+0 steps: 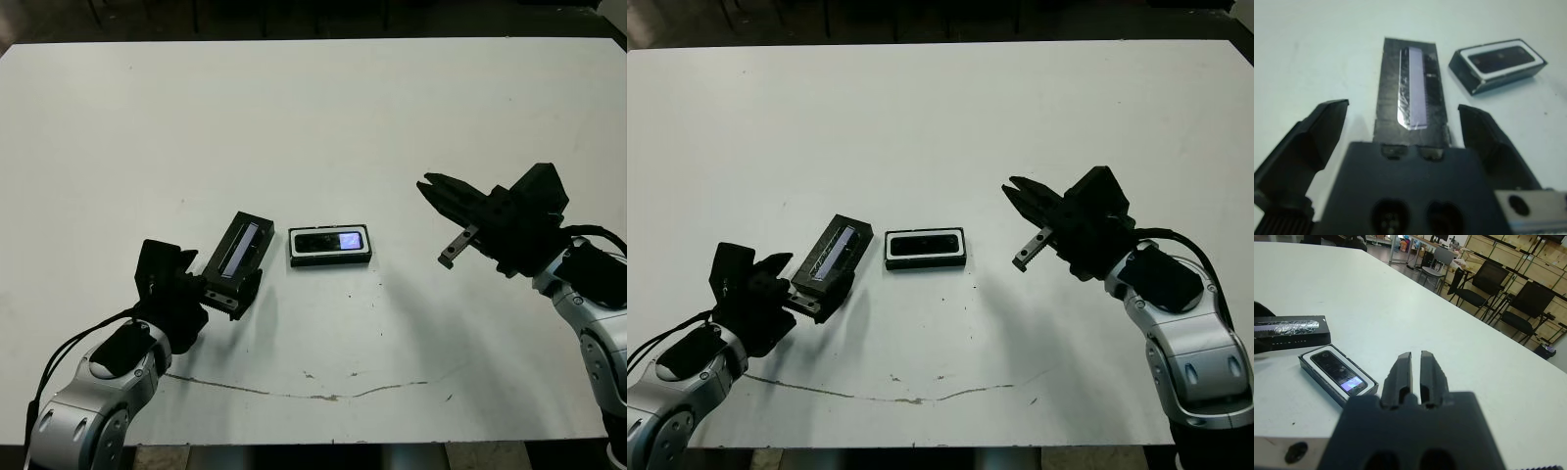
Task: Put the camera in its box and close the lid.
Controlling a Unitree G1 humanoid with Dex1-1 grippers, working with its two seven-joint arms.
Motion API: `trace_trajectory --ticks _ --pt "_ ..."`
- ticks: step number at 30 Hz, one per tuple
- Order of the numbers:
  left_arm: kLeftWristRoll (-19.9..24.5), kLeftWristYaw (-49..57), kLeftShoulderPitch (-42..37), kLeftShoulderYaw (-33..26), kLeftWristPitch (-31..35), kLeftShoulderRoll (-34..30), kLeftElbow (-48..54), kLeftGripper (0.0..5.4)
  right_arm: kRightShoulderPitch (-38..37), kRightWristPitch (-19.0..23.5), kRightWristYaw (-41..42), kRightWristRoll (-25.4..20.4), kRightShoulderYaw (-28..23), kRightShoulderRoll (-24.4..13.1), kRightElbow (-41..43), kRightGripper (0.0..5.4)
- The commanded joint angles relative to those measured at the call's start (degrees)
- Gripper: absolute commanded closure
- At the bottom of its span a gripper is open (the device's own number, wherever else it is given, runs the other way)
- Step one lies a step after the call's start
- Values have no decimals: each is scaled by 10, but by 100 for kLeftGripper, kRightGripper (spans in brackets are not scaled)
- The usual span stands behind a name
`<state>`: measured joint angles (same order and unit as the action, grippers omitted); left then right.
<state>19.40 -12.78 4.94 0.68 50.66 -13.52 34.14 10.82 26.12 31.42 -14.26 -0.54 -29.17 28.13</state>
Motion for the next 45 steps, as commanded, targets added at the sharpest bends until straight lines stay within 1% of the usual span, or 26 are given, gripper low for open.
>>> trace_trajectory --ticks 1,3,6,11,14,16,19,22,25,29,30,32,35,39,41,45 --pt "8 -1 -2 1 24 -2 -18 2 -12 0 3 -3 -1 -2 0 540" --pt "17 0 -2 -3 28 4 -26 2 -13 -1 2 -2 0 -4 1 540" --pt "19 -4 -1 -3 17 5 -40 2 -14 2 2 -4 -2 -5 1 540" --pt "13 4 -3 2 17 0 -45 2 -16 4 0 -3 -2 -5 2 540" --pt "4 32 -3 1 29 14 -42 2 -15 5 -1 -3 -1 -5 3 540" --pt "-7 52 1 3 21 25 -44 2 -16 5 -1 -3 -1 -5 3 540" --pt "-26 80 12 6 -3 46 -46 29 -16 0 1 -5 -2 -3 0 540" --pt "-37 81 20 11 -33 49 -54 80 -16 2 1 -4 -1 -5 2 540" --pt "-54 66 20 26 -55 27 -61 138 -16 2 1 -6 -2 -4 1 540" --pt "-88 11 4 66 -75 -44 -65 213 -16 0 0 -1 0 -6 3 540" --pt "-91 -4 -2 72 -75 -59 -67 231 -16 2 -1 0 1 -6 4 540" --pt "-90 -34 -23 84 -42 -91 -68 259 -16 6 -3 0 1 -6 8 540" --pt "-85 -84 -55 101 -14 -138 -77 262 -15 14 -5 -4 -1 -5 10 540" --pt "-93 -115 -73 112 -20 -171 -80 262 -16 13 -3 -4 -2 -5 11 540" --pt "-94 -113 -72 99 -39 -170 -72 262 -16 9 -2 -5 -3 -4 9 540" --pt "-66 -113 -99 35 -67 -151 -69 262 -16 -1 -4 -1 -6 -4 7 540"
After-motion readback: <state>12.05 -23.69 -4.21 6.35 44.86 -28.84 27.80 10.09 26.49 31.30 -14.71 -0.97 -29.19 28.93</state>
